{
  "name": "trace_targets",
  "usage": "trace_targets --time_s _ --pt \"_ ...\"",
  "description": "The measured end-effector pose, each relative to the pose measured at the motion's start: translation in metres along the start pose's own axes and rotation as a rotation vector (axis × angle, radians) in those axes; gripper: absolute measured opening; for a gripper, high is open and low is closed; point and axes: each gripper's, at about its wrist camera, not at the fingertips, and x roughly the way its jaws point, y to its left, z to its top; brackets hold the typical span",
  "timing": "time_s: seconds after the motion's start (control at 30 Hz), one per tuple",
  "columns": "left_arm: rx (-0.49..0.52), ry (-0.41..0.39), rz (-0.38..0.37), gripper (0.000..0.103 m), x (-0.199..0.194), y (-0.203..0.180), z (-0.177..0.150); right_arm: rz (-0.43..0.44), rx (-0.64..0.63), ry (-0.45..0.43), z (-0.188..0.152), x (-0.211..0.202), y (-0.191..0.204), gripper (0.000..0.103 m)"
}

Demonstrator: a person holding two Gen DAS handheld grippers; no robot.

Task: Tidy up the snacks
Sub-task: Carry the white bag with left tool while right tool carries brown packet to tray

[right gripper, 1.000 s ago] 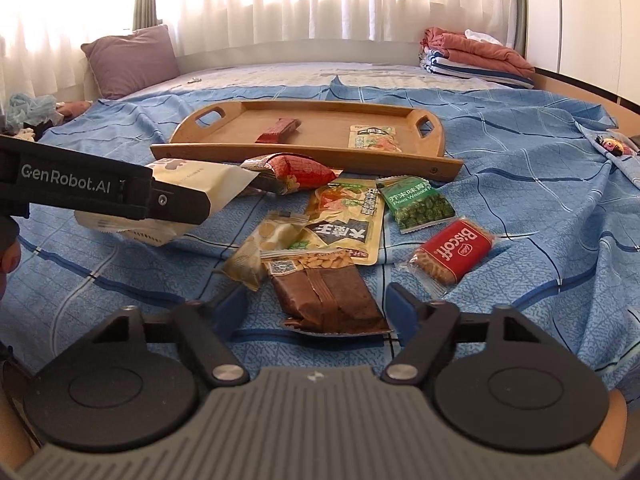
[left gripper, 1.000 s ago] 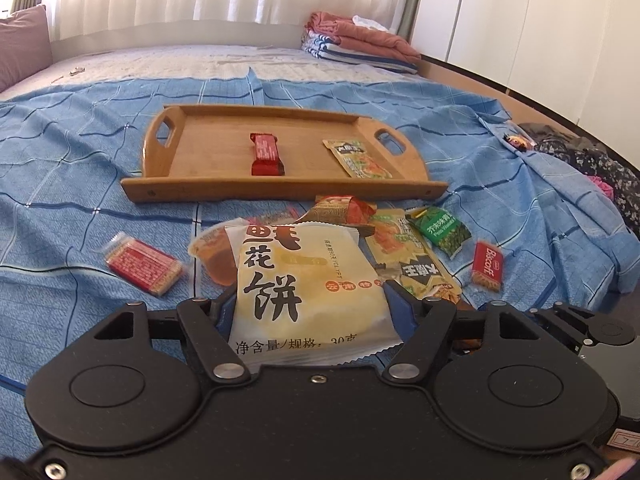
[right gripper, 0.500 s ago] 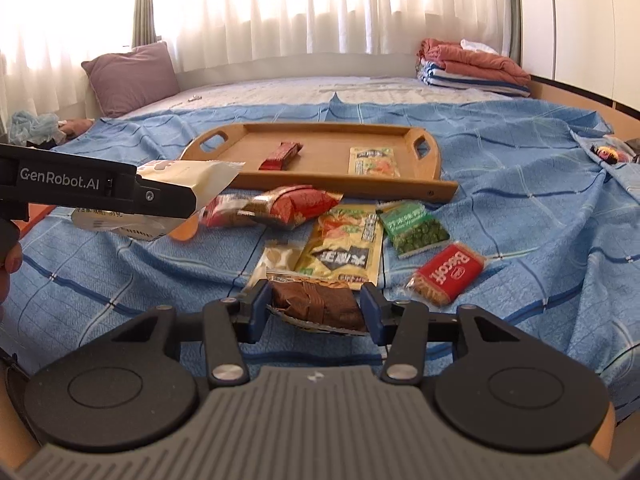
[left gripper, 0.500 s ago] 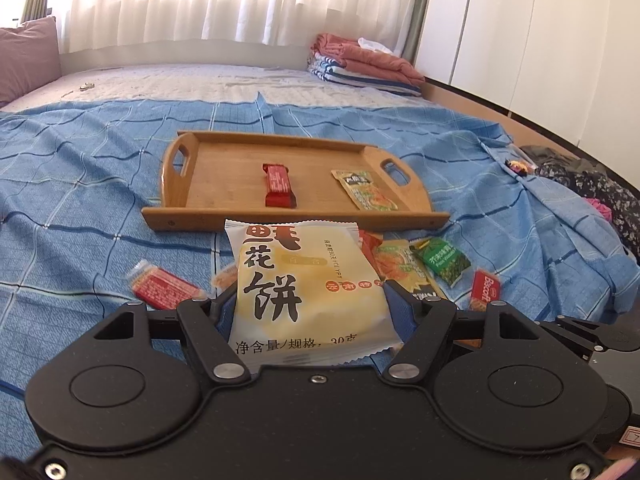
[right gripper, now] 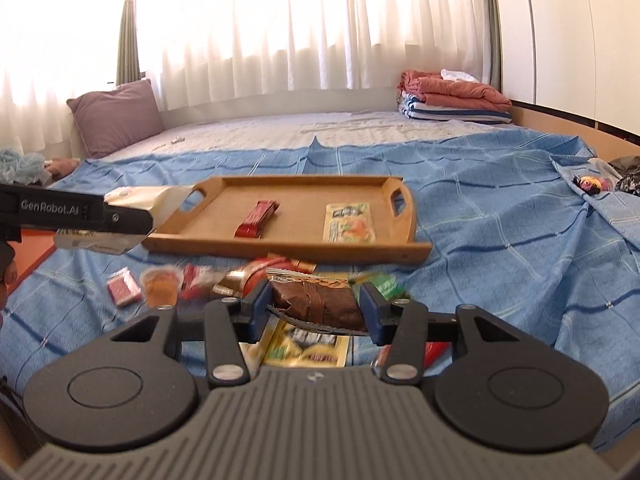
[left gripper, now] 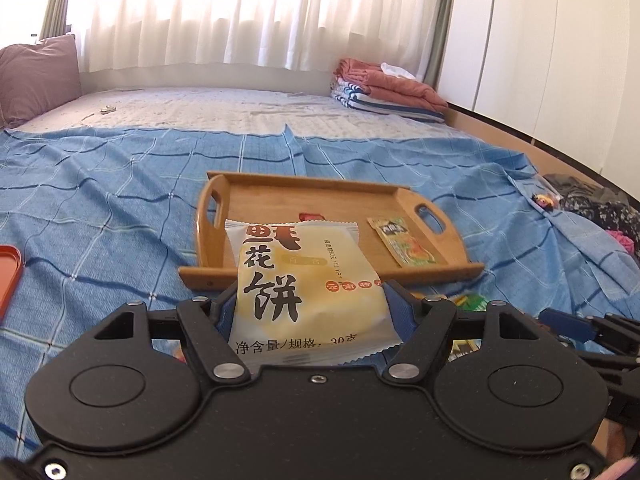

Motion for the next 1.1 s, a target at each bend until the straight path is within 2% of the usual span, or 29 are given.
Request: trace_targets --time_s 0.2,0.5,0.83,1.1 --pt "-0.044 0.023 0.001 0.070 0.027 0.019 0.031 0.014 0.040 -0.019 0.037 0.023 -0.010 0.051" --pt "-0.069 0.077 0.004 0.070 0.088 0.043 0.066 0.044 0.064 0.014 0.078 0.088 -0.005 0.051" --pt "-0.075 0.159 0.037 0.070 0.161 0.055 0.074 0.051 0.080 0.122 0.080 0.174 0.010 0.051" --pt "-0.052 0.204 0.049 0.070 0.192 0.055 0.060 0.042 0.058 0.169 0.068 0.206 0.018 0.051"
